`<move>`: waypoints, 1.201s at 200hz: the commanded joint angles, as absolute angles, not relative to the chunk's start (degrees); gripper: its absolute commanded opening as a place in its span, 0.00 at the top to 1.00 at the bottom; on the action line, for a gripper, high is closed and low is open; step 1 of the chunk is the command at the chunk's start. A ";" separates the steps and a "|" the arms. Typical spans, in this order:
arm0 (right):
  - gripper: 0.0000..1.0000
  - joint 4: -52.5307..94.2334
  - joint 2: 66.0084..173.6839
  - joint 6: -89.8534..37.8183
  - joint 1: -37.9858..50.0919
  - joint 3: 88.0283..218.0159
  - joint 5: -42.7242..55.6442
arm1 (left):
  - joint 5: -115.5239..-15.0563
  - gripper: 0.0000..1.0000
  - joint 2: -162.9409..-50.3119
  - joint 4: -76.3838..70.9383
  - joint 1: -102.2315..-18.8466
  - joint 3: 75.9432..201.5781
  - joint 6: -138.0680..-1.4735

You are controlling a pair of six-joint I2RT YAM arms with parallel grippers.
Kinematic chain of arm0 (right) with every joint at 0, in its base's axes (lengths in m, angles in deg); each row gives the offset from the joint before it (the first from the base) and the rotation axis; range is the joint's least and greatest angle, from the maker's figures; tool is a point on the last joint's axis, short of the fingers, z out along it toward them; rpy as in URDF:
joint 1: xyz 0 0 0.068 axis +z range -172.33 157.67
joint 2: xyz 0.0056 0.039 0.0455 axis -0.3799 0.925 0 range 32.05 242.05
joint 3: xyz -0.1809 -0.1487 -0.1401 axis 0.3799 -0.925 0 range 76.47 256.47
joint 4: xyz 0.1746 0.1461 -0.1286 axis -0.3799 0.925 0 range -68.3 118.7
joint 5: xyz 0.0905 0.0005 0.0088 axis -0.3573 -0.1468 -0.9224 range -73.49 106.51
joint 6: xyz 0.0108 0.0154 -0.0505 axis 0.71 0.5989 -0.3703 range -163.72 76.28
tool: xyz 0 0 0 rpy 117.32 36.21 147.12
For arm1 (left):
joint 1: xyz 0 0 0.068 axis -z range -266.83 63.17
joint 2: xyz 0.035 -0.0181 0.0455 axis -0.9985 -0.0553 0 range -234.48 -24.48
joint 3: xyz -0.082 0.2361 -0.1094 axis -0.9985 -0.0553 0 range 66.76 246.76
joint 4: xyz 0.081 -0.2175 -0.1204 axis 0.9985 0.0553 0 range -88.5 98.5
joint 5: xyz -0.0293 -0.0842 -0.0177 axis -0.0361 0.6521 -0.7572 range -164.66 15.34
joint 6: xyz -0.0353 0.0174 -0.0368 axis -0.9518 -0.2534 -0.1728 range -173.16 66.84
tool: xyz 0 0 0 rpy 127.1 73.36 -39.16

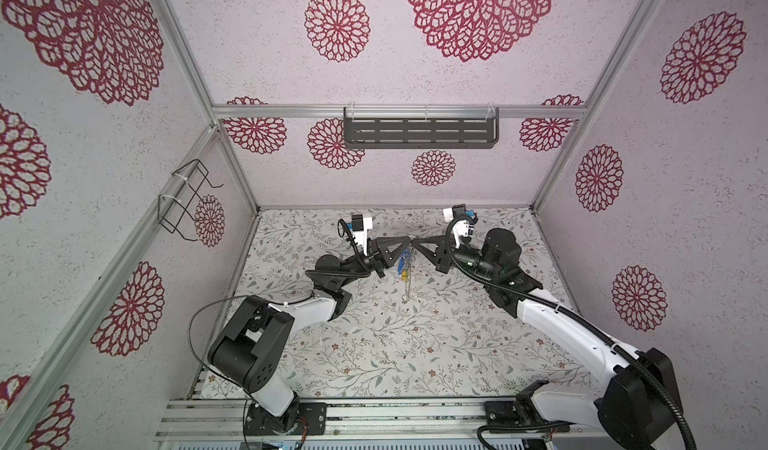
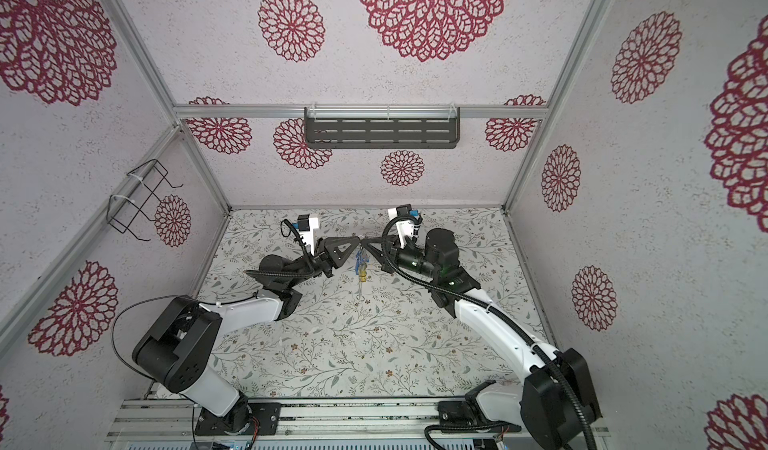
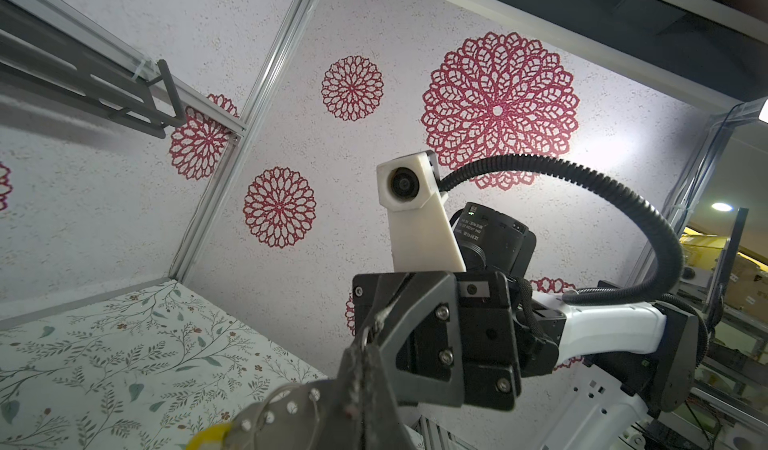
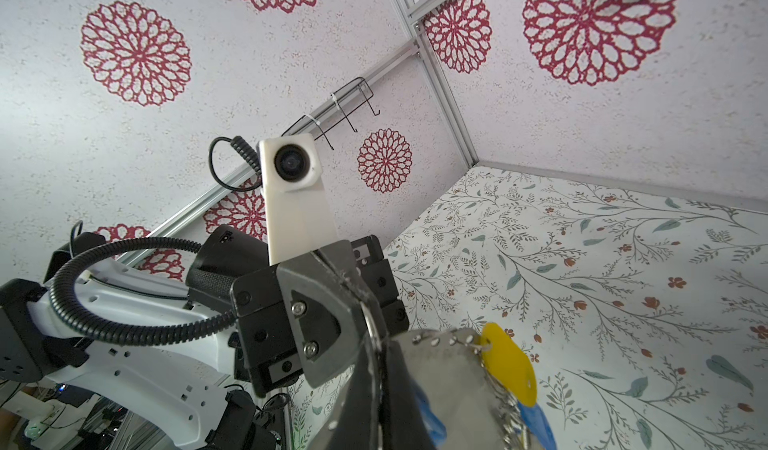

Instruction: Remove the keys from the keyring

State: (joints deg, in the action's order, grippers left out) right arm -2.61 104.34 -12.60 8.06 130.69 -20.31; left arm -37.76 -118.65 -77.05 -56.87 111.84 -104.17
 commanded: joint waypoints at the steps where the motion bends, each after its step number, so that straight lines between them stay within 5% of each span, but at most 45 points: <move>1: 1.00 -3.85 103.95 -12.97 8.54 133.52 -21.20 | -36.27 1.00 -120.12 -78.53 -56.59 113.19 -103.17; 19: 1.00 -0.22 103.85 -15.34 8.60 134.41 -20.14 | -35.86 1.00 -120.59 -76.40 -57.11 112.71 -101.00; 40: 1.00 8.38 103.39 -21.33 8.68 136.39 -17.25 | -35.63 0.73 -119.48 -73.50 -58.74 110.74 -97.11; 59: 1.00 20.10 103.03 -30.77 9.64 139.33 -10.73 | -36.85 0.62 -115.71 -70.15 -61.02 107.10 -90.63; 92: 1.00 32.72 103.11 -45.23 12.33 142.21 2.82 | -36.38 0.66 -106.31 -48.82 -61.34 103.71 -65.11; 128: 1.00 33.84 102.61 -56.56 14.33 140.38 7.28 | -35.52 0.76 -101.98 -23.37 -60.81 108.30 -48.08; 240: 1.00 39.26 105.15 -61.91 20.27 143.60 5.68 | -30.39 0.77 -106.05 -19.25 -59.36 115.47 -46.33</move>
